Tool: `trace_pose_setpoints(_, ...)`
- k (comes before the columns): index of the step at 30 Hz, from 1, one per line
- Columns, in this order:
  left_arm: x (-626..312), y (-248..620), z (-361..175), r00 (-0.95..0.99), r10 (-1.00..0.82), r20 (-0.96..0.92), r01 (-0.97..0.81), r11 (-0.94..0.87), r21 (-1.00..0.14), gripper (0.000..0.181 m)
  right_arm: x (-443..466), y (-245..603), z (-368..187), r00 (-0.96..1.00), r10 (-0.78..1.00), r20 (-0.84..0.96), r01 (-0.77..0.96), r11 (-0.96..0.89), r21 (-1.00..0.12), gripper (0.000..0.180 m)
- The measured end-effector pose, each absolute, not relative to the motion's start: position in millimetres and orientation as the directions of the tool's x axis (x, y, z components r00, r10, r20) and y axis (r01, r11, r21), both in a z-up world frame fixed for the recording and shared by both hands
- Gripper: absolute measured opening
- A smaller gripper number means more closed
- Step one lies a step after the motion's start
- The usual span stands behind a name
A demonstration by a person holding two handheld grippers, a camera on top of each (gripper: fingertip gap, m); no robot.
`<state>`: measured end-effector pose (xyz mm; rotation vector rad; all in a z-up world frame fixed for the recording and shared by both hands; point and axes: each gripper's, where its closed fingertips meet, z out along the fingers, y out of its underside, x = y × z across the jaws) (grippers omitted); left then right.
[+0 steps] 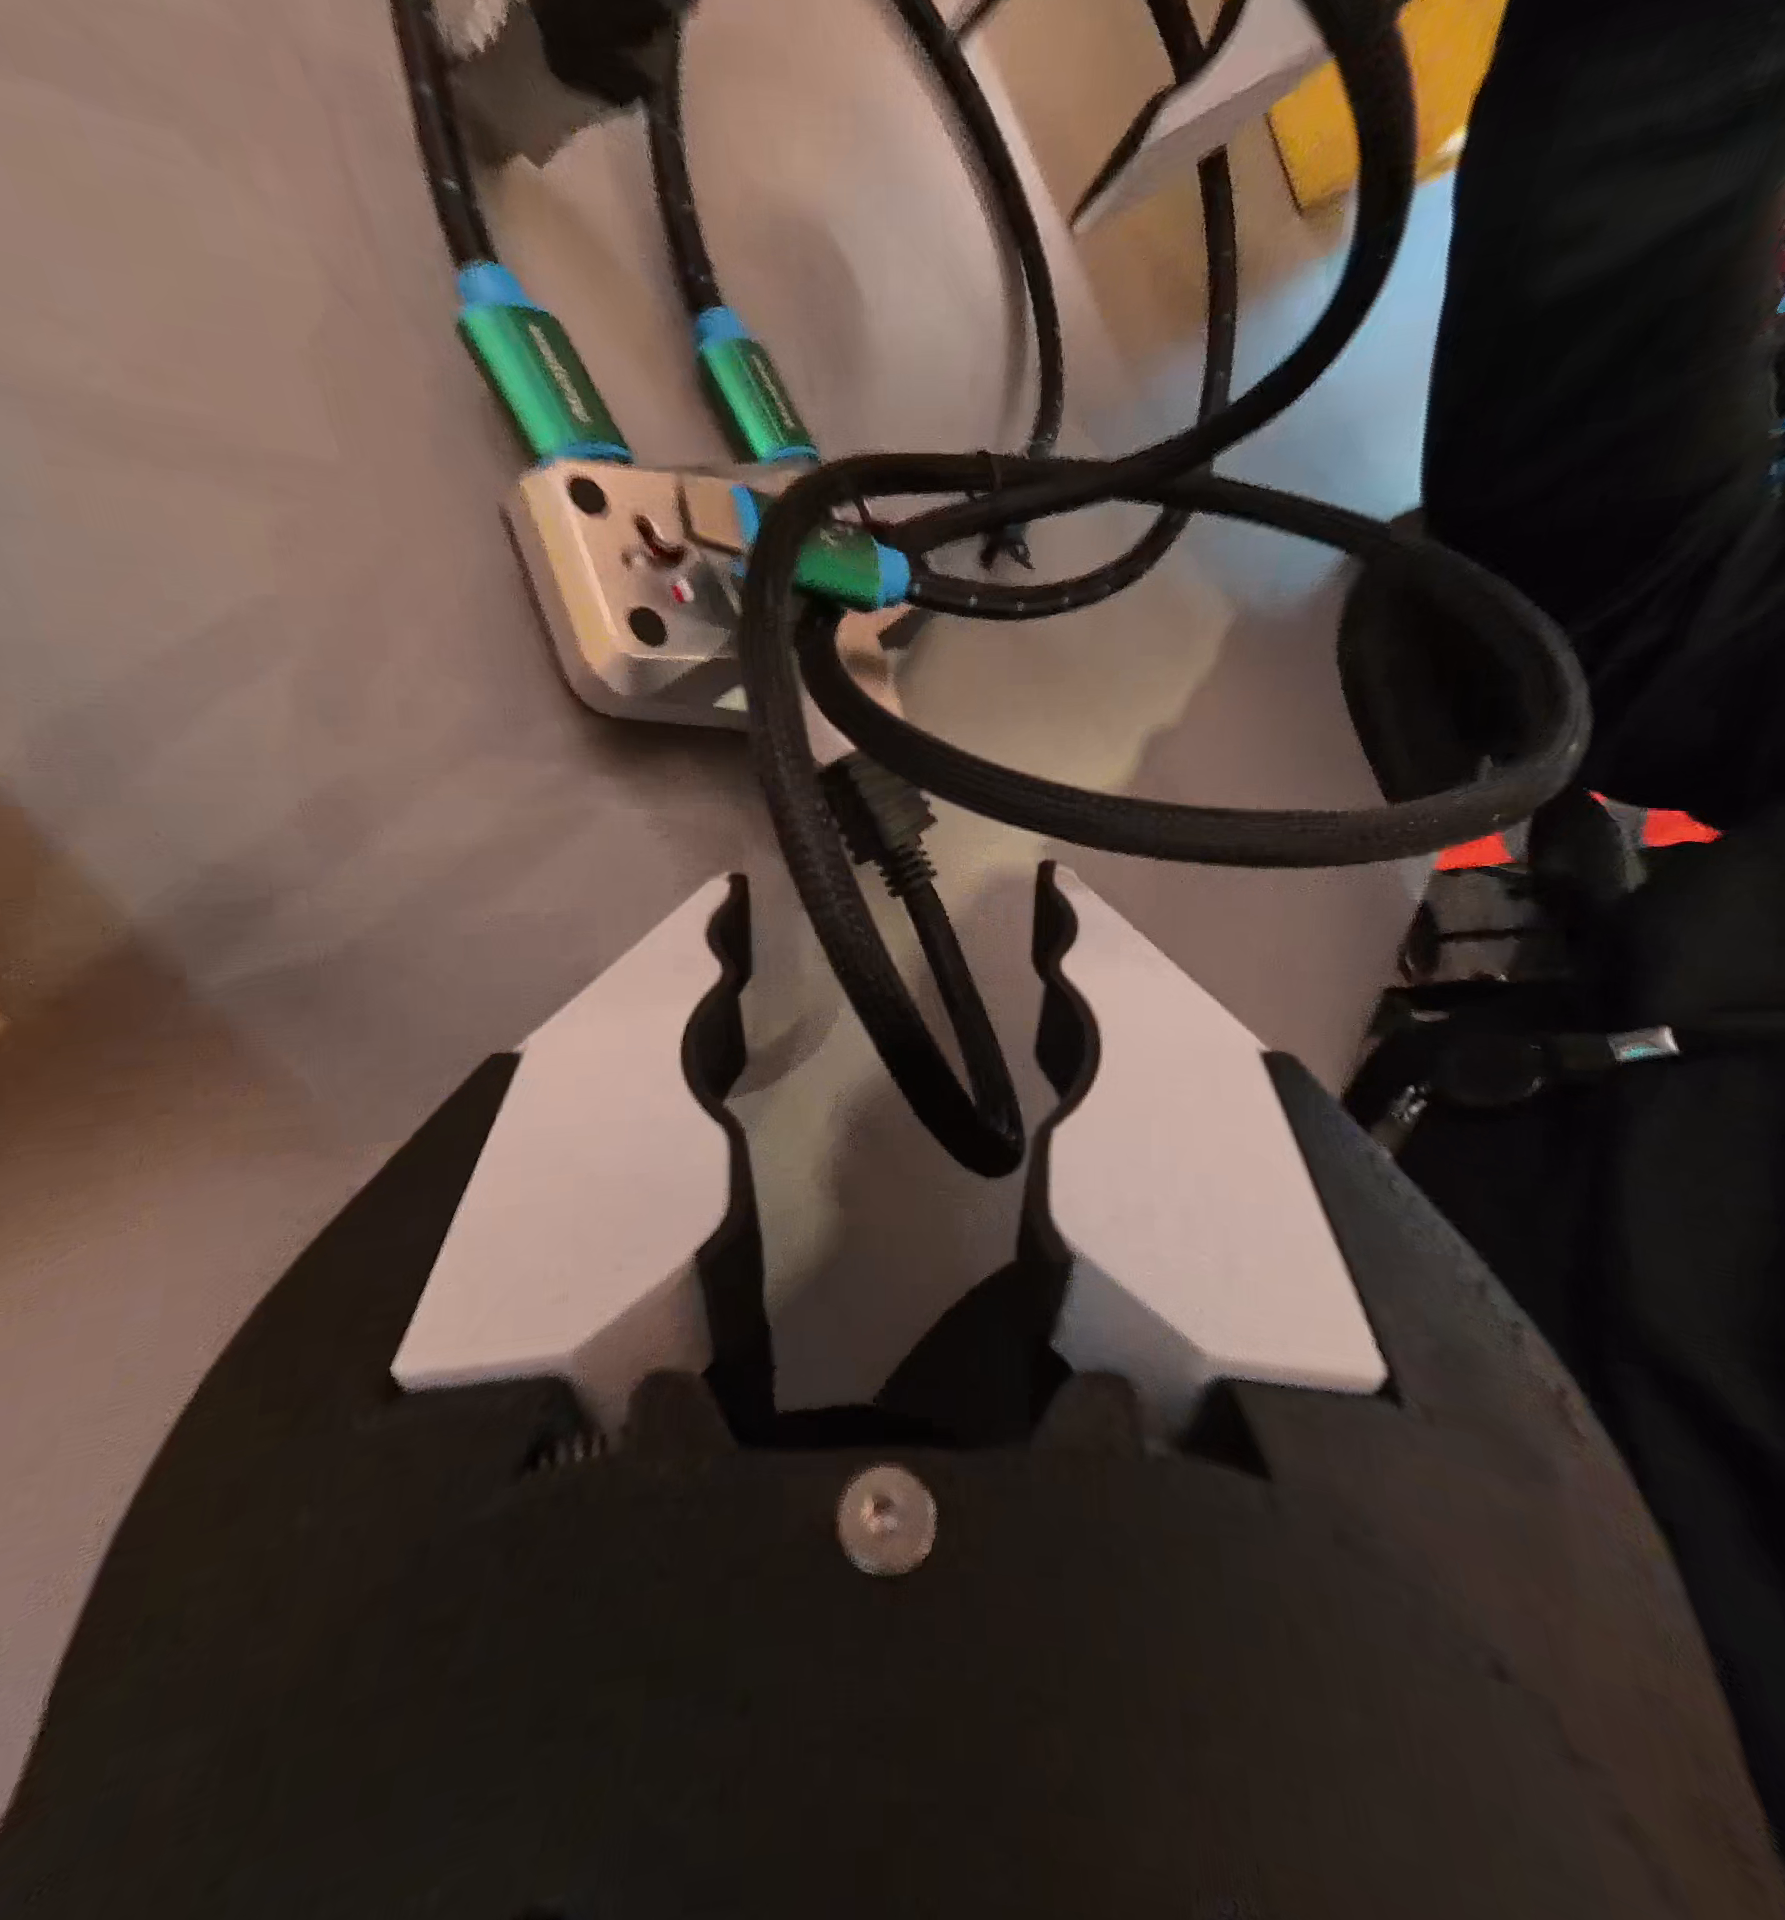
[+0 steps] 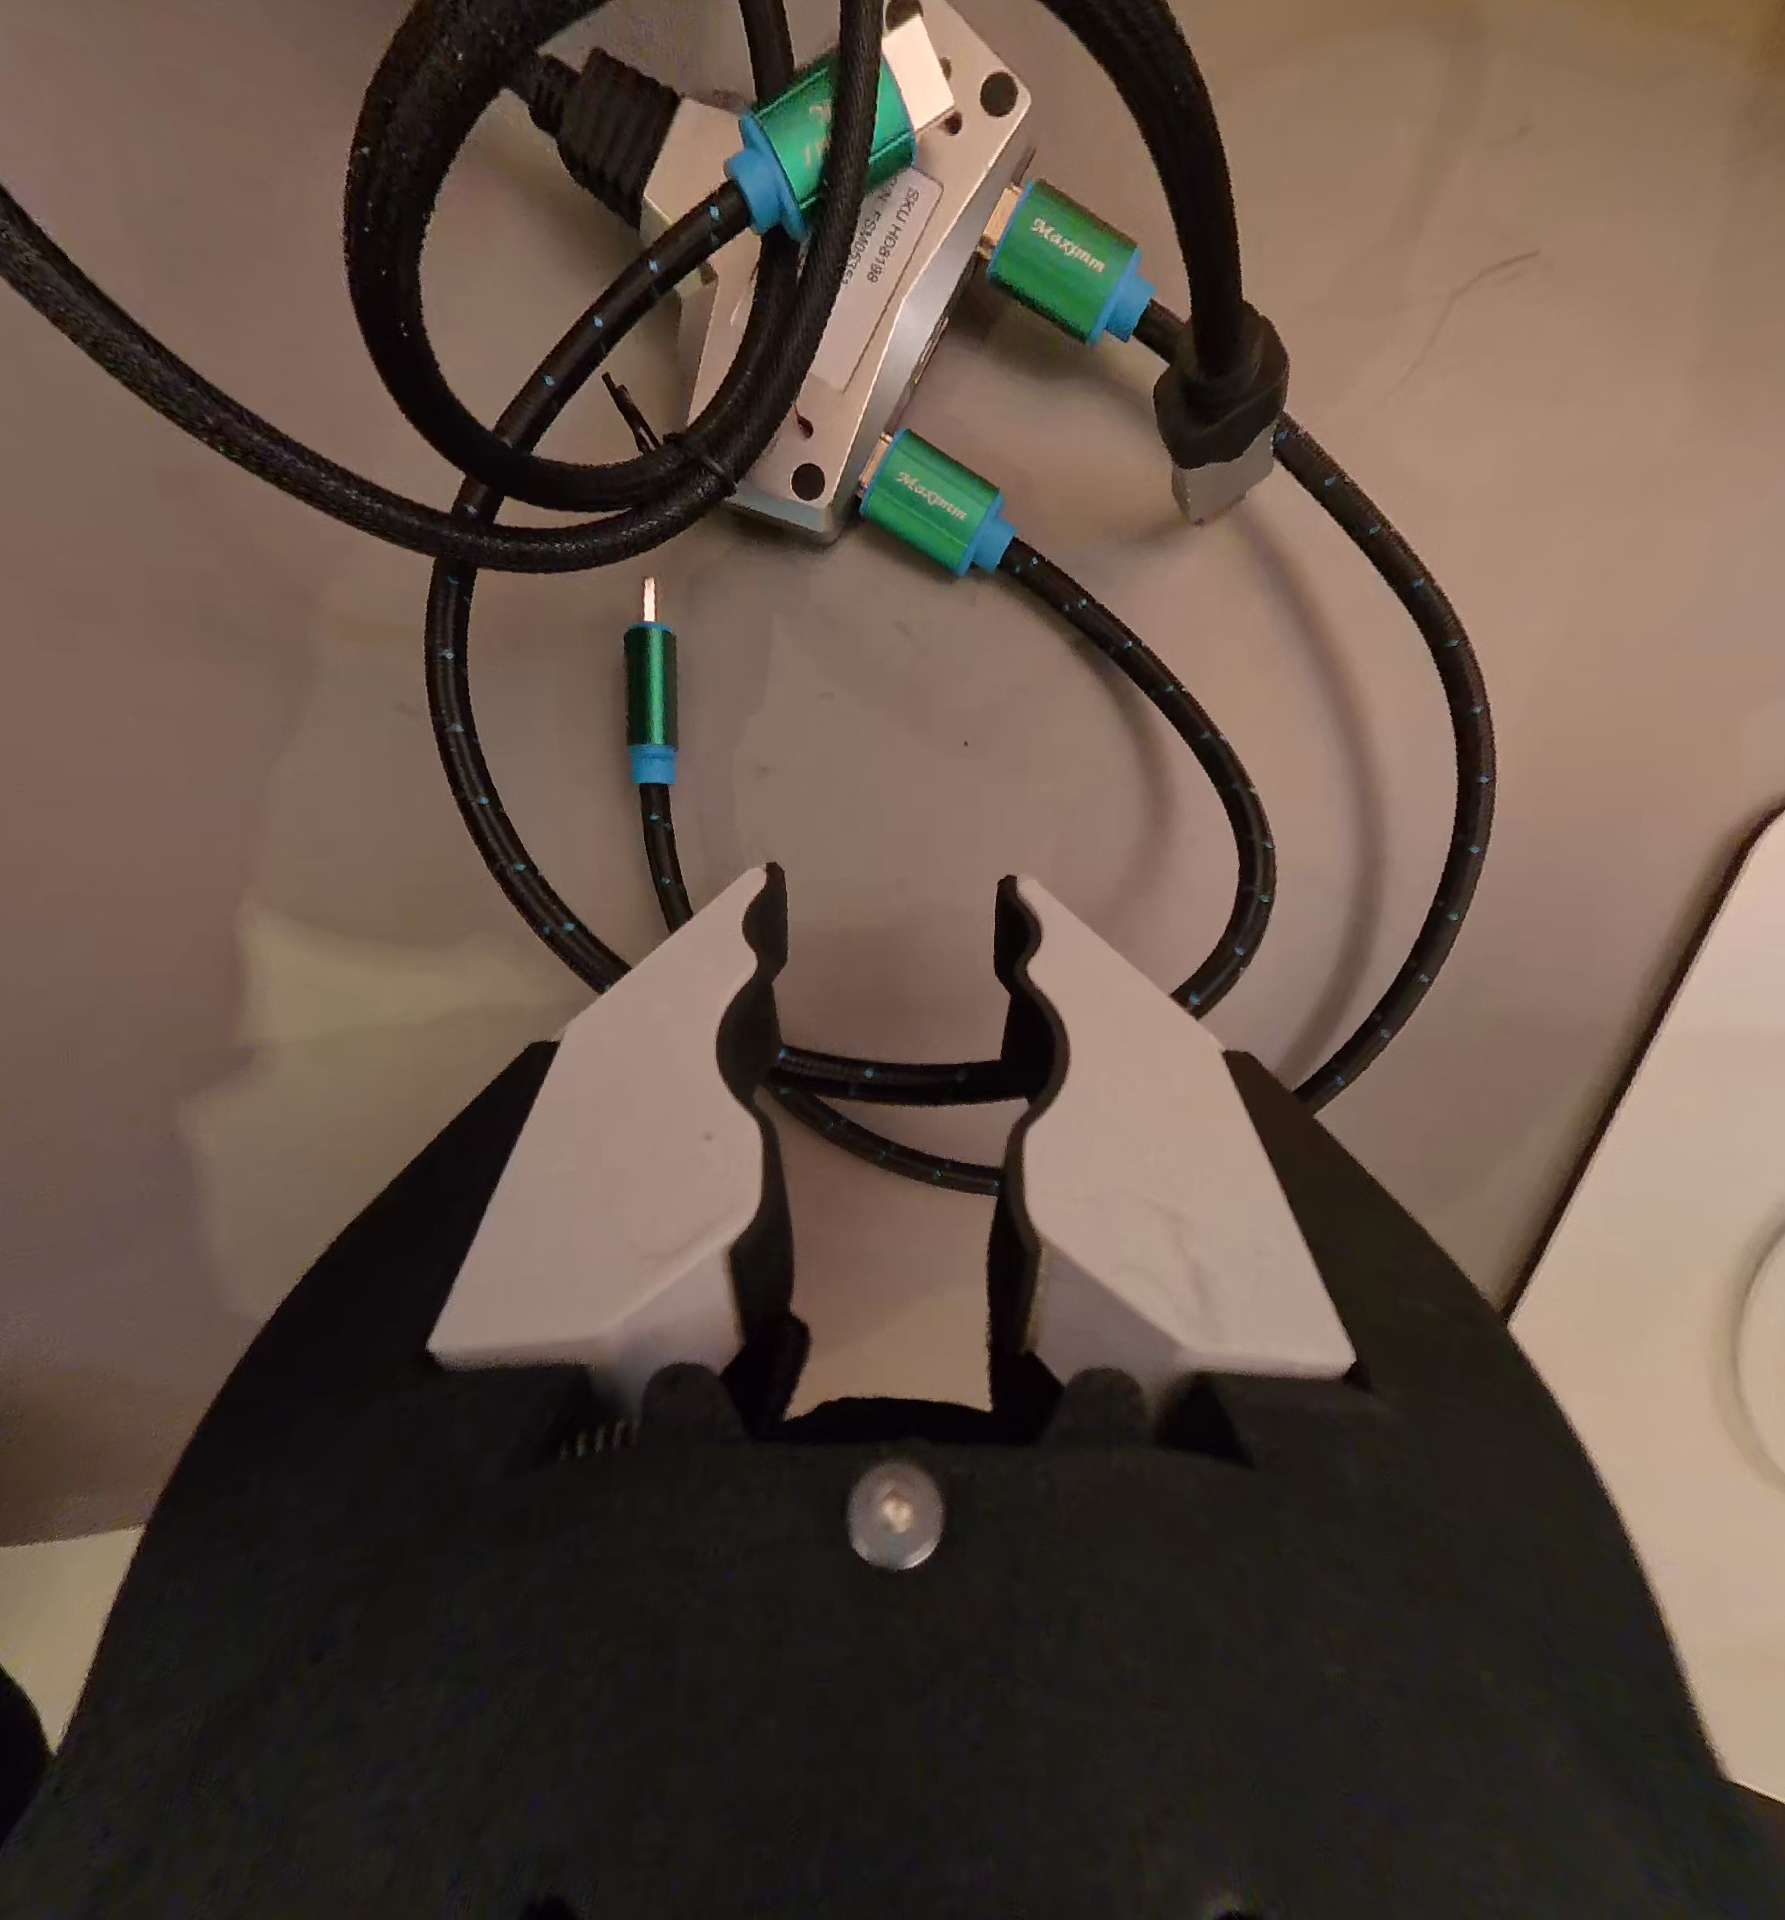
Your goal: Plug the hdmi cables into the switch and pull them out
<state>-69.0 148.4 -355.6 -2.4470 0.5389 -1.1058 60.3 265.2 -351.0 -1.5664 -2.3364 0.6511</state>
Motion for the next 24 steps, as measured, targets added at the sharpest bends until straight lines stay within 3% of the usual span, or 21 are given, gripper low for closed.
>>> trace_pose_setpoints(2, -60, 137, -367, 0.604, -0.515, 0.608, -0.248, -0.846, -0.471, 0.052, 60, 266, -352, -0.388, 0.921, -0.039, 0.808, 0.319, -0.495, 0.038)
trace_pose_setpoints(5, -46, 128, -378, 0.588, -0.546, 0.597, -0.312, -0.834, -0.455, 0.022, 60, 266, -353, -0.385, 0.922, -0.040, 0.809, 0.316, -0.496, 0.038)
trace_pose_setpoints(10, -50, 143, -379, 0.655, -0.614, 0.440, -0.365, -0.767, -0.527, 0.010, 62, 270, -348, -0.378, 0.925, -0.024, 0.802, 0.314, -0.509, 0.038)
trace_pose_setpoints(16, -65, 167, -372, 0.701, -0.707, 0.099, -0.556, -0.628, -0.545, 0.008, 71, 278, -338, -0.354, 0.935, 0.005, 0.804, 0.307, -0.509, 0.038)
trace_pose_setpoints(20, -67, 184, -364, 0.686, -0.727, -0.031, -0.622, -0.563, -0.545, 0.006, 85, 287, -323, -0.313, 0.949, 0.040, 0.804, 0.286, -0.521, 0.038)
trace_pose_setpoints(24, -75, 202, -353, 0.628, -0.736, -0.252, -0.738, -0.461, -0.492, 0.006, 94, 305, -292, -0.245, 0.958, 0.151, 0.772, 0.287, -0.567, 0.035)
